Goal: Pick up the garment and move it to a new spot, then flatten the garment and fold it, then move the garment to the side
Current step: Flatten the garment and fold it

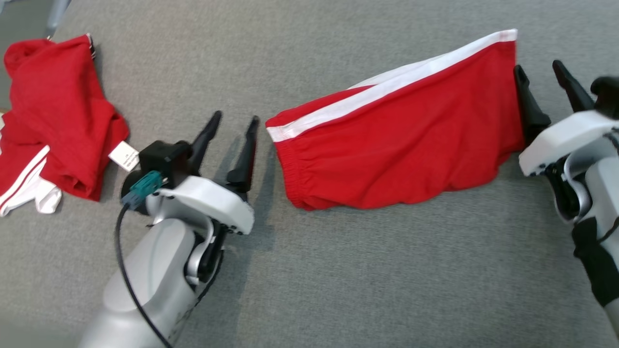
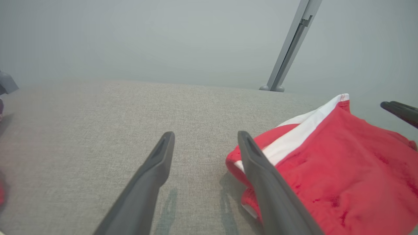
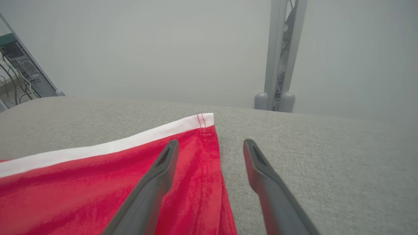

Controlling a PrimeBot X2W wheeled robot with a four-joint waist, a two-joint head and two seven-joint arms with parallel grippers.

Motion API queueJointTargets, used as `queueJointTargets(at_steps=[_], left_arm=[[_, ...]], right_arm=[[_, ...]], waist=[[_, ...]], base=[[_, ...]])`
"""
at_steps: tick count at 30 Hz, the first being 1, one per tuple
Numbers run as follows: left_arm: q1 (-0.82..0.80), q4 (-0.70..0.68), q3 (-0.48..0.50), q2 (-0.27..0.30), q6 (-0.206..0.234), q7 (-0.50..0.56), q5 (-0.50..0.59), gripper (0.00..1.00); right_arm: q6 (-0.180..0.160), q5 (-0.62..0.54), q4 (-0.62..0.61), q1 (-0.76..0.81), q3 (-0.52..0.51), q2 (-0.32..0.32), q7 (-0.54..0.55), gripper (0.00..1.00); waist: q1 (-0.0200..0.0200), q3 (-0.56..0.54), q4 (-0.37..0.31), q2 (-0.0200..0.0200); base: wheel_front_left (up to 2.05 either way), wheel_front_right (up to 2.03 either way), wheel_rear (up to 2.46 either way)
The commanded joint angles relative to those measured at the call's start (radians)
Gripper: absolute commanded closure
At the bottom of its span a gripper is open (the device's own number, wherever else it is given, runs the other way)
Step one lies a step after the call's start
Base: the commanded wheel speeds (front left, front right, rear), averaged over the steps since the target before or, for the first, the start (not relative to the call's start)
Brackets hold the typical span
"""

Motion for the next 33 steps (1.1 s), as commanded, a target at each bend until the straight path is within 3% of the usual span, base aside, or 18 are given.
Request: queueJointTargets(at_steps=[1,5,9,20,33], left_arm=[[0.018,-0.017,0.017,0.016,0.026,-0.012,0.02,0.0],[0.1,-0.109,0.076,0.053,0.101,-0.027,0.068,0.0],[0.189,-0.222,0.137,0.079,0.142,-0.028,0.123,0.0],[0.353,-0.286,0.155,0.124,0.134,-0.028,0.176,0.0],[0.34,-0.301,0.135,0.129,0.138,-0.008,0.18,0.0]], right_arm=[[0.0,0.002,-0.015,0.026,-0.011,0.0,-0.021,0.0],[0.0,-0.014,-0.098,0.122,-0.06,0.032,-0.05,0.0],[0.0,-0.055,-0.217,0.228,-0.122,0.062,-0.057,0.0],[0.0,-0.174,-0.519,0.553,-0.246,0.154,-0.006,0.0],[0.0,-0.202,-0.628,0.594,-0.297,0.172,0.08,0.0]], waist=[[0.0,-0.026,-0.028,0.0],[0.0,-0.063,-0.071,0.0],[0.0,-0.096,-0.103,0.0],[0.0,-0.198,-0.141,0.0],[0.0,-0.187,-0.121,0.0]], base=[[0.0,0.0,0.0],[0.0,0.0,0.0],[0.0,0.0,0.0],[0.0,0.0,0.0],[0.0,0.0,0.0]])
